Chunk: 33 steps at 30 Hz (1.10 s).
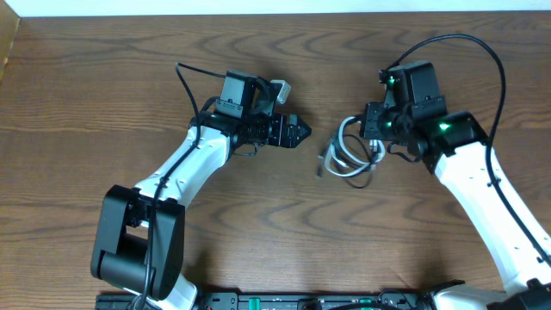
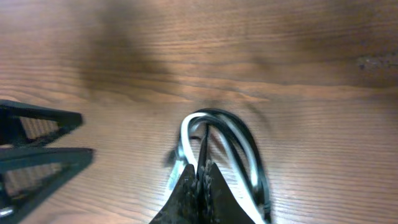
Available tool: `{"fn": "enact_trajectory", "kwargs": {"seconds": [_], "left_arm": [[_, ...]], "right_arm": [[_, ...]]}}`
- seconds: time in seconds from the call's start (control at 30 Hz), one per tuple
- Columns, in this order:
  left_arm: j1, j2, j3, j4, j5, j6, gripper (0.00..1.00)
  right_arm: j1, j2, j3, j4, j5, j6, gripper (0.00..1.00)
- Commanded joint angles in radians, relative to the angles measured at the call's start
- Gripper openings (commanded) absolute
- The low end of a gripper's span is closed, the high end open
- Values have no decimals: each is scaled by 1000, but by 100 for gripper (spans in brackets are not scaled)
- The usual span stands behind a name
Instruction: Untangle cables
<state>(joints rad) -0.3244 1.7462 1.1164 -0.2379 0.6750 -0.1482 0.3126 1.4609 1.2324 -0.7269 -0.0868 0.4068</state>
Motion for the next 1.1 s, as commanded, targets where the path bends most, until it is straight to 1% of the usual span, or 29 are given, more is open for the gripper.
{"fn": "enact_trajectory", "kwargs": {"seconds": [0.0,0.1,0.17,0.2,0.27,0.3,0.37,0.4,0.53,0.8,0.87,0.93,0.97,1.07], "left_arm": [[-2,-9,-6,0,17,25,85],[-2,-9,-6,-4,16,25,85],[-2,-9,-6,-7,16,25,85],[-2,-9,-6,-7,16,25,85],[-2,-9,-6,-4,13,25,85],[-2,-9,-6,-3,13,25,85],[-2,-9,-6,-3,13,25,85],[-1,-9,-6,-3,13,25,85],[-1,-9,-6,-8,13,25,85],[-2,-9,-6,-8,13,29,85],[-2,-9,-6,-8,13,29,85],[-2,-9,-6,-8,13,29,85],[-1,-9,-6,-8,13,29,84],[-1,-9,-6,-8,13,38,85]], "right_arm": [[-8,-40,91,3,-27,-76,1],[4,-71,179,-40,57,-125,1],[14,-66,234,-140,221,-117,1],[17,-56,246,-198,360,-91,1],[9,-31,245,-282,528,-40,1],[-10,-2,245,-353,635,31,1],[-44,37,245,-416,710,114,1],[-61,54,245,-430,724,132,1],[-87,79,245,-432,701,132,1],[-39,78,245,-419,677,131,1],[-39,79,245,-409,612,123,1],[-35,79,245,-372,518,60,1],[-26,78,245,-324,443,2,1],[6,78,246,-250,332,-44,1]]}}
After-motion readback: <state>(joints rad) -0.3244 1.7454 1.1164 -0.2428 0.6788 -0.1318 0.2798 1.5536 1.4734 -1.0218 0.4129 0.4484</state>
